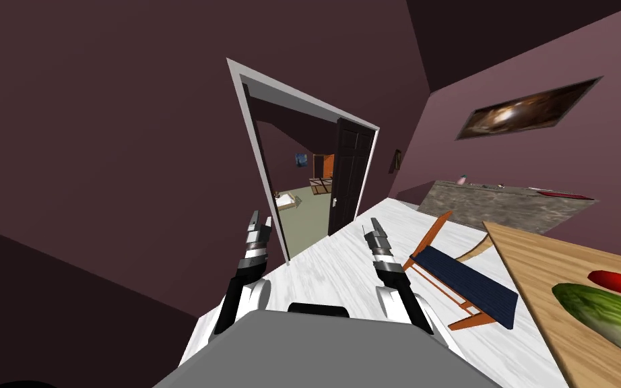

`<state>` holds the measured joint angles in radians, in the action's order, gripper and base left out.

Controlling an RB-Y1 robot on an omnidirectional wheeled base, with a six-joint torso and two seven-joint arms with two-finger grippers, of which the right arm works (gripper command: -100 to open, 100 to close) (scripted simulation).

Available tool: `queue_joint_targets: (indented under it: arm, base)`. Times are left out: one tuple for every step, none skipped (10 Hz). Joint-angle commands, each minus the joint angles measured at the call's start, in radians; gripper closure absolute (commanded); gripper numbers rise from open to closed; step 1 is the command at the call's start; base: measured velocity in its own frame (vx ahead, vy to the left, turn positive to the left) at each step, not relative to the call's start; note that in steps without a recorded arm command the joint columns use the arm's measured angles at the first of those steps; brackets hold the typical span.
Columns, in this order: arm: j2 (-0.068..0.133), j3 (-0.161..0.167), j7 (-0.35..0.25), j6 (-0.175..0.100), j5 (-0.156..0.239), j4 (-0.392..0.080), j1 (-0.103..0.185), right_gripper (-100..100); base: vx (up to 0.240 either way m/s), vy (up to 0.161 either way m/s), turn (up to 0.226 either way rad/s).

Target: Push the door open

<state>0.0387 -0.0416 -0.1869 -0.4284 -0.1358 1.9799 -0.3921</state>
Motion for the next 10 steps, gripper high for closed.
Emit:
queue_joint_targets:
  arm:
    - [0.008,0.001,-0.006,-0.015,-0.005,-0.033,0.011,-100]
    - [0.011,0.001,-0.008,-0.021,-0.009,-0.052,0.019,-100]
    - [0.015,0.002,-0.011,-0.028,-0.012,-0.071,0.026,-100]
    - [0.018,0.003,-0.014,-0.034,-0.016,-0.091,0.034,-100]
    - [0.021,0.004,-0.017,-0.041,-0.02,-0.11,0.042,-100]
    - [0.028,0.006,-0.023,-0.054,-0.027,-0.148,0.057,-100]
    - [0.031,0.007,-0.026,-0.061,-0.031,-0.17,0.066,-100]
    - [0.034,0.008,-0.029,-0.068,-0.035,-0.191,0.075,-100]
    - [0.037,0.009,-0.033,-0.075,-0.039,-0.212,0.083,-100]
    - [0.04,0.01,-0.036,-0.082,-0.043,-0.234,0.092,-100]
  base:
    - [0.104,-0.046,0.028]
    - [0.085,-0.047,0.025]
    - [0.08,-0.042,0.03]
    - [0.1,-0.048,0.033]
    - [0.106,-0.066,0.033]
    - [0.135,-0.073,0.056]
    - [0.112,-0.09,0.051]
    - [0.091,-0.079,0.032]
    - [0.106,-0.052,0.028]
    - [0.116,-0.058,0.033]
